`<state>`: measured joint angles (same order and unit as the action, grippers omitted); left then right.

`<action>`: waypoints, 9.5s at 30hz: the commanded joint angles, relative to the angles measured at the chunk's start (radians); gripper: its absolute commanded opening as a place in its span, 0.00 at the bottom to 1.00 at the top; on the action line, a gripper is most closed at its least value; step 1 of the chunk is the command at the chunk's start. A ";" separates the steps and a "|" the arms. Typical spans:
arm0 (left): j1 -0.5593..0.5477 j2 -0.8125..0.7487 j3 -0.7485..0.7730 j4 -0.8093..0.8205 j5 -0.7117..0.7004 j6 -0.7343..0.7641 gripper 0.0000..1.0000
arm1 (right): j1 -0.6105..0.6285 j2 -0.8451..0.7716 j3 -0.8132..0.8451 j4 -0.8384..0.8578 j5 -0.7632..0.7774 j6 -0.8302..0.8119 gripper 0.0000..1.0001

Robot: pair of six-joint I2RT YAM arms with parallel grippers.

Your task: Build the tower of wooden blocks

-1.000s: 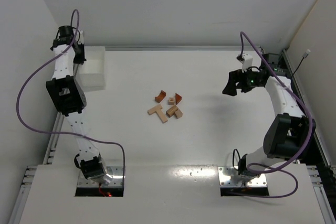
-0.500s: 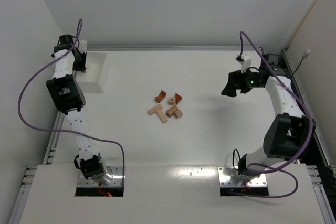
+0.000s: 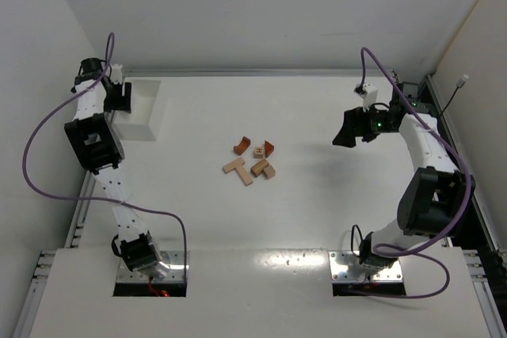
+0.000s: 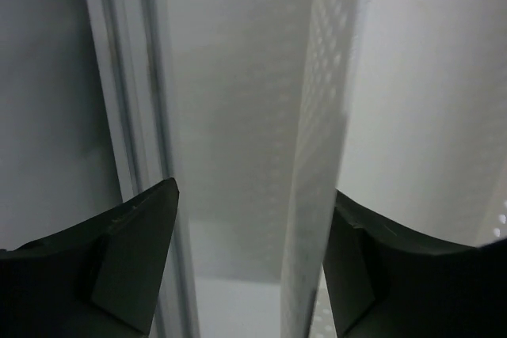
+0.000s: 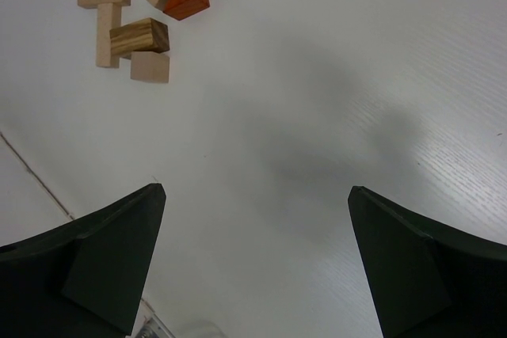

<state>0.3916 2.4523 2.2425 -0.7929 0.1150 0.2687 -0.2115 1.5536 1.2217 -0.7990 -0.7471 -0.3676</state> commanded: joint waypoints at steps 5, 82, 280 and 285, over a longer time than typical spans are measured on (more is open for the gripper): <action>0.018 -0.157 0.028 0.055 0.095 -0.088 0.70 | 0.006 -0.001 0.025 0.029 -0.086 -0.031 0.99; -0.642 -0.041 -0.360 0.176 0.992 -0.372 0.00 | 0.523 0.686 0.358 0.784 0.012 1.102 0.00; -0.484 -1.109 -1.043 0.162 -0.121 -0.312 0.00 | 1.061 0.370 0.286 0.040 -0.075 -0.033 0.57; -0.404 -1.109 -1.023 0.162 -0.123 -0.321 0.00 | 1.071 0.577 0.392 0.000 -0.101 0.133 0.55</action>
<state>-0.0490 1.3582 1.1744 -0.6365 0.0017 -0.0315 0.8730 2.0575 1.5497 -0.7589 -0.7879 -0.3187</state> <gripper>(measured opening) 0.249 0.554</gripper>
